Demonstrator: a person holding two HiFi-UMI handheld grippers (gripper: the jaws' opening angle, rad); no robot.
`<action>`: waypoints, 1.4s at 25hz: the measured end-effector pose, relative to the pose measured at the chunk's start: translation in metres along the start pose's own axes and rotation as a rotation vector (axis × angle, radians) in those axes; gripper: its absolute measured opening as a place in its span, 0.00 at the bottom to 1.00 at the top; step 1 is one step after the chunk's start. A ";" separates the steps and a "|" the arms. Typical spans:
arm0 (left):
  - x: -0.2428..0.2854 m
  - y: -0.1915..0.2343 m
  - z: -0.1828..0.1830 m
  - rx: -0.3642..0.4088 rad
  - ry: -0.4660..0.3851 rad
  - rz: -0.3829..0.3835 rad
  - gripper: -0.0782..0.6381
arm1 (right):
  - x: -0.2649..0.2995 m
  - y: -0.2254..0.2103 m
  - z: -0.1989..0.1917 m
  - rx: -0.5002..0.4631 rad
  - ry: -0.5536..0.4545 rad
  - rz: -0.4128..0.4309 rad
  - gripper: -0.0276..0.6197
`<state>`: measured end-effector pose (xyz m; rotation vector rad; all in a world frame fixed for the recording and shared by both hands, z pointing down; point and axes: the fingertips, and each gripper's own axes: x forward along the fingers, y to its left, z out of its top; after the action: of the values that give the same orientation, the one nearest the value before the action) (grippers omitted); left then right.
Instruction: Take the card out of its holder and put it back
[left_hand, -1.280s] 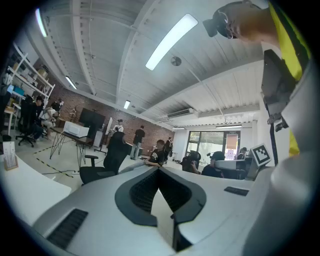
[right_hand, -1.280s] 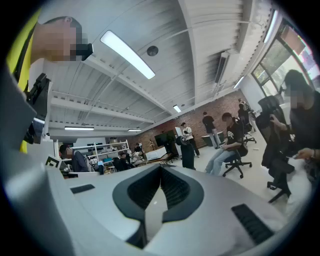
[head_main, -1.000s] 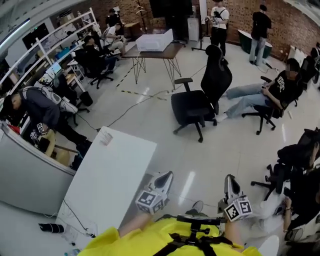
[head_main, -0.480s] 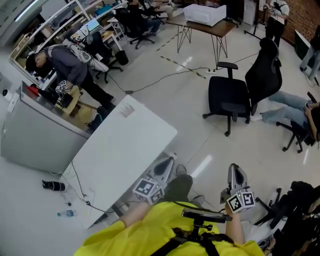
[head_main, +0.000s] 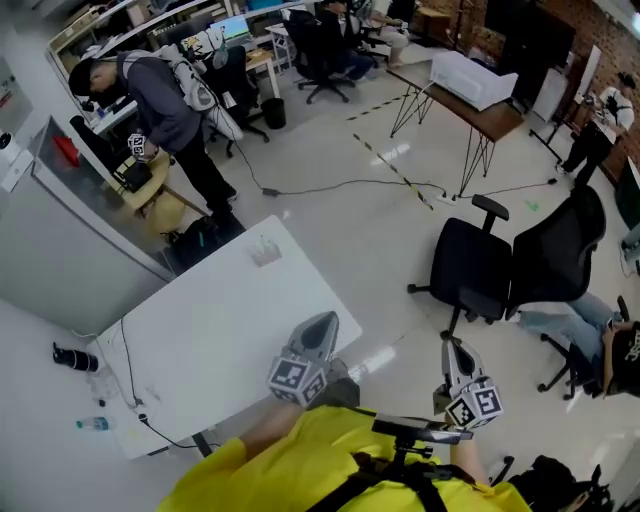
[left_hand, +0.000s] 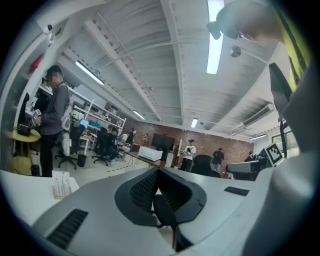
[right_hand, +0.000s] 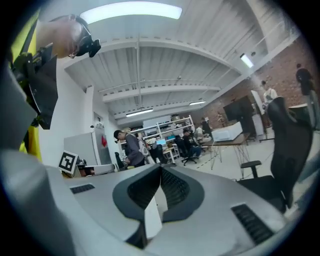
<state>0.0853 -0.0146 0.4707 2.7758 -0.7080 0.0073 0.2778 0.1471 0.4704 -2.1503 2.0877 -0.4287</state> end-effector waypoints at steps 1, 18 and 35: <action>0.005 0.017 0.007 0.000 -0.018 0.037 0.11 | 0.027 0.001 0.008 -0.013 0.012 0.055 0.05; -0.031 0.240 -0.003 0.004 0.002 0.541 0.11 | 0.377 0.138 -0.017 -0.104 0.250 0.836 0.13; 0.058 0.460 -0.139 0.112 0.348 -0.035 0.28 | 0.378 0.183 -0.172 -0.106 0.480 0.861 0.05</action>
<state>-0.0714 -0.3922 0.7299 2.7833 -0.5826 0.5232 0.0583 -0.2169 0.6304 -1.0304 3.0558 -0.7630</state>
